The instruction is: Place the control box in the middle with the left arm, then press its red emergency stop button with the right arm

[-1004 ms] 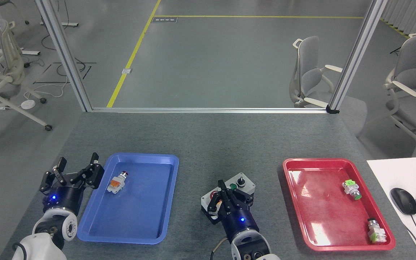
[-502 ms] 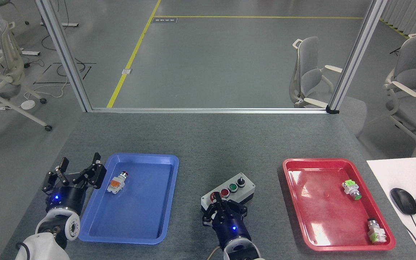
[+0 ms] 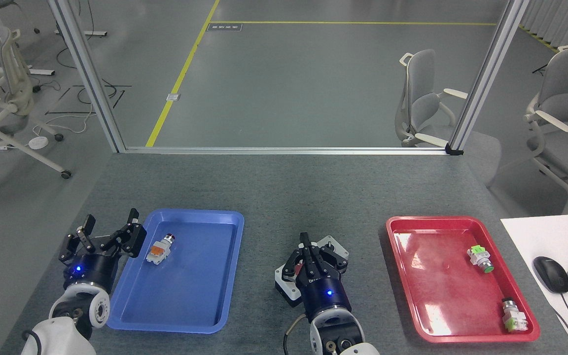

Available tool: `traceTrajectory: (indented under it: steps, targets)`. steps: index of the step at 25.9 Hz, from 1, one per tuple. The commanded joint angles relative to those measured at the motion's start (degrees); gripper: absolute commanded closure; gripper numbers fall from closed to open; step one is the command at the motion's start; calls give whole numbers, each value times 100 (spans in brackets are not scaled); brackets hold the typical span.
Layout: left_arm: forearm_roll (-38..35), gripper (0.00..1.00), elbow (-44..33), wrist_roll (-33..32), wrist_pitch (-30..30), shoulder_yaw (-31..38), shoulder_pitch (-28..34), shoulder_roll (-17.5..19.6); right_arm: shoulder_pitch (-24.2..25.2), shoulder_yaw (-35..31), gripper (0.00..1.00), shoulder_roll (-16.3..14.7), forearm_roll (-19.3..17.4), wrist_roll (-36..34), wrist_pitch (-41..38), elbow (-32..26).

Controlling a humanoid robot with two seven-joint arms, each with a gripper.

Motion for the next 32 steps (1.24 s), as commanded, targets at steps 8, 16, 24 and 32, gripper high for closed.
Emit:
traceTrajectory:
  steps: [8, 16, 24, 32]
  targets:
    - [27, 1, 55, -5, -17, -18, 123, 21, 788, -1620, 3, -273, -9, -57, -513, -960]
    - [70, 1, 143, 21, -69, -53, 422, -268, 849, -1997, 2, -817, -53, -57, -487, -995]
    - [70, 1, 240, 92, -43, -62, 466, -488, 858, -2041, 2, -1169, -53, -13, -513, -1039]
    - [70, 1, 240, 92, -34, -53, 474, -506, 876, -2050, 2, -1160, -62, -22, -505, -1048]
